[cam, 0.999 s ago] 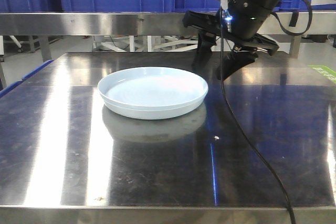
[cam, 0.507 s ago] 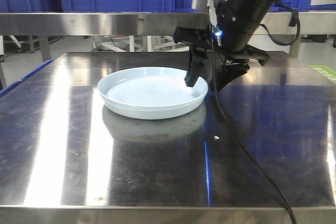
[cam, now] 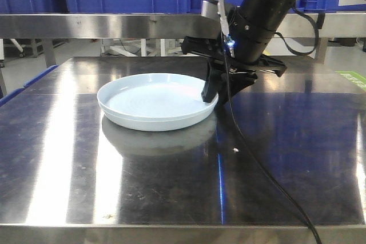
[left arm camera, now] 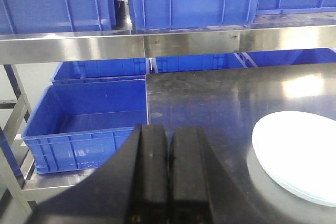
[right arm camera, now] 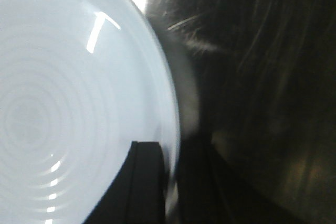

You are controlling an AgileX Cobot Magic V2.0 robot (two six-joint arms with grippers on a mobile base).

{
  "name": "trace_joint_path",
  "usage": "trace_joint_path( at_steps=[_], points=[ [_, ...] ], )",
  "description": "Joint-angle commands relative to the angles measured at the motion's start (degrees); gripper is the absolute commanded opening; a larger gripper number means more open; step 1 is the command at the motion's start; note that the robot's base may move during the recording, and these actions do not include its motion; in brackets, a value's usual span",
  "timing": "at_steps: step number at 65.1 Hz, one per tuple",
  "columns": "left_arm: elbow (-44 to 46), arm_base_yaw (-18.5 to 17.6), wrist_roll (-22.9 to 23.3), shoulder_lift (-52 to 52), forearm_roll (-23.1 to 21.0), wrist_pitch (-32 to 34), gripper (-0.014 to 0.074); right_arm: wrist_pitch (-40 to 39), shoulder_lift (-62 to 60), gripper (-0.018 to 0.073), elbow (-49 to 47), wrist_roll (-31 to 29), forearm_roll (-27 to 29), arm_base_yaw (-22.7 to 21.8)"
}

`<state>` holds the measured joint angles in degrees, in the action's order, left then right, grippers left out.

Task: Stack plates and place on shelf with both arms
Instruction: 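Lift the plate stack up and toward the robot with the right gripper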

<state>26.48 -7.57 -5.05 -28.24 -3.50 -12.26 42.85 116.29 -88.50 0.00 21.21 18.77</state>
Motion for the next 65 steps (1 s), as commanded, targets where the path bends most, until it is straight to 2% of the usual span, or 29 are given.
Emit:
trace_joint_path(
  at_steps=[1,15,26,36,43,65],
  points=[
    [1.61,0.12,0.42,-0.26,-0.08,4.39,0.0082,0.02,-2.71,0.0054,-1.38,0.00,0.71,0.15],
    [1.61,0.12,0.42,-0.26,-0.08,4.39,0.0082,-0.82,-4.32,0.0056,-1.38,0.62,0.71,0.09],
    [1.61,0.12,0.42,-0.26,-0.08,4.39,0.0082,-4.60,-7.62,0.0056,-1.23,0.00,0.60,-0.53],
    [1.61,0.12,0.42,-0.26,-0.08,4.39,0.0082,-14.86,-12.89,0.0056,4.35,-3.36,0.60,-1.21],
    [1.61,0.12,0.42,-0.26,-0.08,4.39,0.0082,-21.07,-16.96,0.0056,10.65,-3.53,0.00,-2.76],
    [1.61,0.12,0.42,-0.26,-0.08,4.39,0.0082,-37.04,-32.45,0.0056,27.56,-3.53,-5.87,-10.27]
  ],
)
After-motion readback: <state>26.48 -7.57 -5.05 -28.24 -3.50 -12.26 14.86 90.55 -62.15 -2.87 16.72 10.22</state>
